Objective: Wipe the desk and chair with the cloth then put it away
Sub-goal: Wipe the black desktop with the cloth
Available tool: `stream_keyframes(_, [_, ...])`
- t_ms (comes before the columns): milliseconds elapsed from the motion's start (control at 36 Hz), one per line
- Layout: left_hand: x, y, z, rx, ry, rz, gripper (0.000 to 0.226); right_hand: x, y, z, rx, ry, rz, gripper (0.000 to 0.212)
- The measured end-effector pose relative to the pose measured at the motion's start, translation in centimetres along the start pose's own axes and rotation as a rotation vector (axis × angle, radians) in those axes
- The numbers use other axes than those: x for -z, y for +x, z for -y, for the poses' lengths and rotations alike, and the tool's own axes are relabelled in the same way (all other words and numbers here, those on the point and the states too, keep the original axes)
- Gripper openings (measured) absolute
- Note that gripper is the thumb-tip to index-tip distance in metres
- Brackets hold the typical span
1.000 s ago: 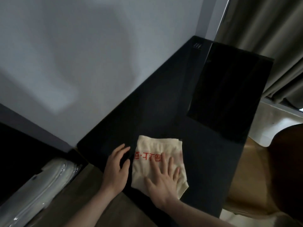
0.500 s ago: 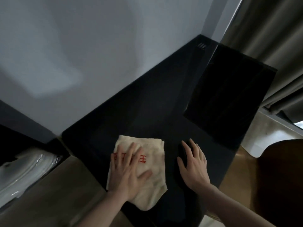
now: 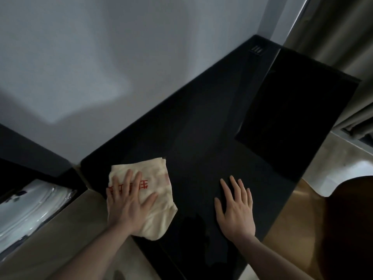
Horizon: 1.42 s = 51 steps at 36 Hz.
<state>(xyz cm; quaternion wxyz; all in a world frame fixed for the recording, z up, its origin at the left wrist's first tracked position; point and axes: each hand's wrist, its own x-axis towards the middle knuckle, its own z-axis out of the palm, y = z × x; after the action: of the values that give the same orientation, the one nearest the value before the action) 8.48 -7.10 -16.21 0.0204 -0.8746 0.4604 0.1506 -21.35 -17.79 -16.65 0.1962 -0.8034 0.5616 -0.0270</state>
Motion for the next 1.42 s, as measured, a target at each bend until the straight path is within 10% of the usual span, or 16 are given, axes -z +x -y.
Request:
stream_keyframes(611, [1.1, 2.1, -2.5, 0.045, 0.056, 0.1, 0.117, 1.7, 1.2, -1.5, 0.089, 0.134, -0.026, 0.058])
stream_keyframes(1417, [2.9, 8.0, -24.9, 0.052, -0.243, 0.363, 0.09, 6.9, 11.7, -13.1, 0.114, 0.158, -0.069, 0.062])
